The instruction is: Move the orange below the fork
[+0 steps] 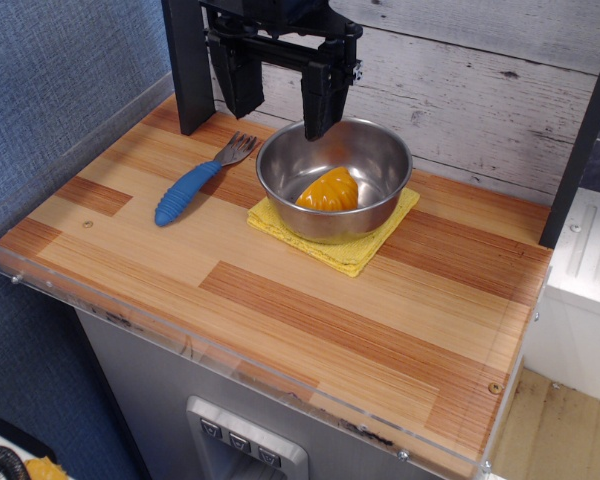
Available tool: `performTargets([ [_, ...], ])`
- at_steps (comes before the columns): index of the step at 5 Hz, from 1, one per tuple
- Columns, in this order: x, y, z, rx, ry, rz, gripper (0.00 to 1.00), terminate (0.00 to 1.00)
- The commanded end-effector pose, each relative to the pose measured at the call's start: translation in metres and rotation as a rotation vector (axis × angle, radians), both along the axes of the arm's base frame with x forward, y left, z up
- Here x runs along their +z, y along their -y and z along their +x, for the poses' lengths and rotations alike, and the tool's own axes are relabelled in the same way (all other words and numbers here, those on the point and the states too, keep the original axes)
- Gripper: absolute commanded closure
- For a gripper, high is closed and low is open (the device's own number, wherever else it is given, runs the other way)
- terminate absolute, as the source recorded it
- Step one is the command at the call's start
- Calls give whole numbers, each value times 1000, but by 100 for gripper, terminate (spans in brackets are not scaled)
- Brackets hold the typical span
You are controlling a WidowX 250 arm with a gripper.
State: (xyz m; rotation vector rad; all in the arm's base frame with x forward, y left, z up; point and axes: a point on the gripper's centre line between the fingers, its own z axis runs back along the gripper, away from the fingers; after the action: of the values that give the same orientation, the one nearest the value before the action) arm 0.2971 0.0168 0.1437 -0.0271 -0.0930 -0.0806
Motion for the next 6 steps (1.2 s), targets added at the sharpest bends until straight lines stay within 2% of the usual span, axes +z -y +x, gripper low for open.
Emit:
performTargets([
  [1,0,0,0,0,0,0,0,0],
  [2,0,-3,17,29,13,15,0,0],
  [3,-2,-7,33,28,29,-1,0,0],
  [4,-7,-15,45,58,33,30,0,0],
  [5,-19,-16,50,70,33,50,0,0],
  [6,-31,-9,51,60,63,63,0,0],
])
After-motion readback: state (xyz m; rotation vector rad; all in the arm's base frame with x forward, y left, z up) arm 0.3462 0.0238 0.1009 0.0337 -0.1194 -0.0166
